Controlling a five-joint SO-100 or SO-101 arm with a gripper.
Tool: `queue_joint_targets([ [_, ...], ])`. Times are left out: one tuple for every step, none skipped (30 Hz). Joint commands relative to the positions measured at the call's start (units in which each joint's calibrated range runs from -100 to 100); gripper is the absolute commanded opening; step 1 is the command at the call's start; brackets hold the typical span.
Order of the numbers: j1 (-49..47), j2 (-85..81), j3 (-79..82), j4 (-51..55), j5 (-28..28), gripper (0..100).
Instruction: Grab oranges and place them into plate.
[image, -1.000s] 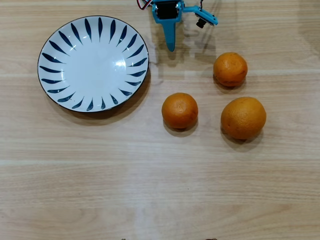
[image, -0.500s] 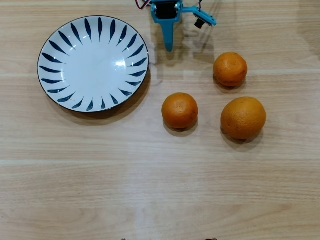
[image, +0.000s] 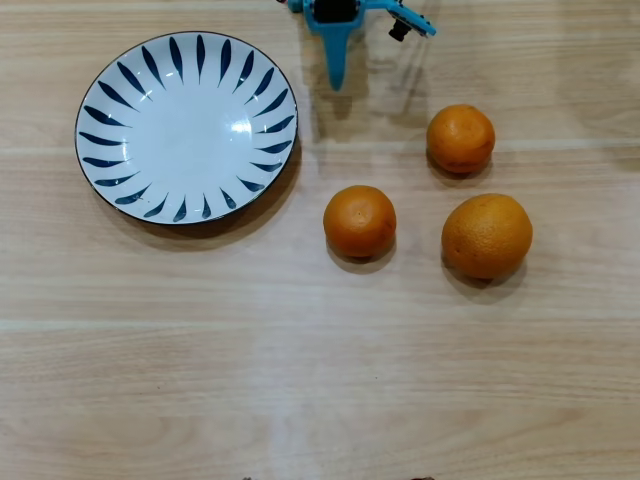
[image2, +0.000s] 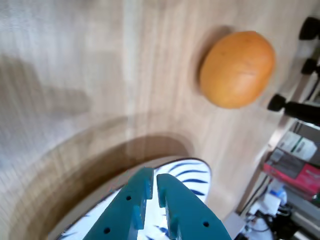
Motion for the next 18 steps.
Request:
queue_joint_targets([
  [-3.19, 18.74, -19.47, 0.18, 0.16, 2],
  [-3.92, 22.80, -22.73, 0.18, 0.16, 2],
  [-4.73, 26.52, -25.81, 0.27, 0.10, 2],
  [-5.61, 30.24, -28.71, 0.35, 0.05, 2],
  [-6.50, 33.70, -31.33, 0.61, 0.05, 2],
  [-7.06, 37.08, -34.14, 1.38, 0.00, 2],
  [-7.39, 40.38, -36.86, 2.41, -0.42, 2],
  [-7.47, 43.25, -39.66, 3.79, -1.41, 2],
  [-7.47, 46.04, -42.47, 5.25, -2.41, 2],
  [-7.47, 48.66, -45.28, 6.71, -3.40, 2],
  [-7.39, 51.28, -48.26, 8.09, -4.13, 2],
  [-7.23, 53.65, -51.07, 9.38, -4.65, 2],
  [-7.23, 55.85, -53.88, 10.67, -5.07, 2],
  [-7.15, 58.05, -56.96, 12.04, -5.54, 2],
  [-7.15, 60.08, -60.13, 13.33, -6.07, 2],
  [-7.06, 62.27, -63.20, 14.88, -6.80, 2],
  [-6.66, 66.42, -69.81, 18.06, -8.78, 2],
  [-6.34, 68.36, -73.25, 19.43, -10.04, 2],
])
